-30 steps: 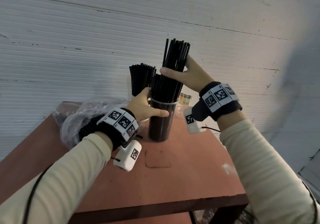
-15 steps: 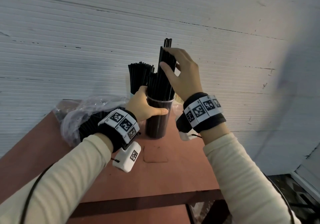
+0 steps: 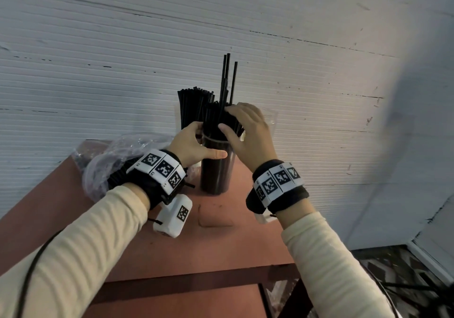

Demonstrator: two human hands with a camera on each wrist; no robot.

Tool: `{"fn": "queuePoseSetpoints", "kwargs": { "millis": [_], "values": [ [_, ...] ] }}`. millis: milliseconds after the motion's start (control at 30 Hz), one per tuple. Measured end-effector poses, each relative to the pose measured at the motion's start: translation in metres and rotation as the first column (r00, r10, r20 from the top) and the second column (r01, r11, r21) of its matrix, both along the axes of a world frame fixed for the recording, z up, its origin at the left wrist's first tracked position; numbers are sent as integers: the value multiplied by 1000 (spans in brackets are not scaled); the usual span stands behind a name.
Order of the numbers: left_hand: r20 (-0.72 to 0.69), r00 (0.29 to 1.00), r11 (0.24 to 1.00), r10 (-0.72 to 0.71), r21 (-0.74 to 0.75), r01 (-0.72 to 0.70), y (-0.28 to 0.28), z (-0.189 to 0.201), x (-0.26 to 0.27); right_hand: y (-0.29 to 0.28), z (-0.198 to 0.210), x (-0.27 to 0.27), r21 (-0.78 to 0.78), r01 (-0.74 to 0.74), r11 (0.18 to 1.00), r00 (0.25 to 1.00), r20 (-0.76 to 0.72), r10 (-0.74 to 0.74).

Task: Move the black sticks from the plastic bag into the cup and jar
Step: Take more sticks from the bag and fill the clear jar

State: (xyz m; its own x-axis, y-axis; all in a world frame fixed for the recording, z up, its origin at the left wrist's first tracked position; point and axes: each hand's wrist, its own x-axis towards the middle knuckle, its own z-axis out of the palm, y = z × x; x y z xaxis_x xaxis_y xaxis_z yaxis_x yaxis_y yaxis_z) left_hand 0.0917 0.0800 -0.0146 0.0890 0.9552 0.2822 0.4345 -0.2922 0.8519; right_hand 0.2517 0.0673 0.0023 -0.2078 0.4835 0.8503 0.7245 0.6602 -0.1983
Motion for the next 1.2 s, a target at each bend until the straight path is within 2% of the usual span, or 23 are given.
{"fn": "queuePoseSetpoints", "kwargs": {
  "millis": [167,333,467,533,700,867,1000,1133,1200],
  "values": [
    [-16,1000,1000,5,-16,-5,0,-1,-1,-2,15,3,-77,-20,997,998,60,24],
    [-61,998,1000,-1,-29,-1,-1,0,-2,1,59,0,-46,-125,991,986,-120,118],
    [-52,998,999,27,-29,-29,0,1,0,19,89,-10,-84,-99,992,993,54,103],
    [-50,998,999,35,-28,-36,0,1,0,26,88,-14,-58,-107,993,992,62,111],
    [-77,997,999,20,-28,-22,1,1,-2,25,64,-15,27,-145,989,986,-85,147],
    [-72,997,999,21,-30,-23,2,1,-2,15,53,-15,68,-146,987,982,-115,153],
    [-83,996,999,24,-37,-27,2,0,-3,9,52,-15,24,-152,988,982,-105,154],
    [-84,996,999,30,-40,-34,1,0,-2,4,55,-10,-94,-132,987,991,-23,130],
    [-87,996,999,28,-38,-31,1,0,-2,3,56,-6,-111,-147,983,987,-84,138]
  ]
}}
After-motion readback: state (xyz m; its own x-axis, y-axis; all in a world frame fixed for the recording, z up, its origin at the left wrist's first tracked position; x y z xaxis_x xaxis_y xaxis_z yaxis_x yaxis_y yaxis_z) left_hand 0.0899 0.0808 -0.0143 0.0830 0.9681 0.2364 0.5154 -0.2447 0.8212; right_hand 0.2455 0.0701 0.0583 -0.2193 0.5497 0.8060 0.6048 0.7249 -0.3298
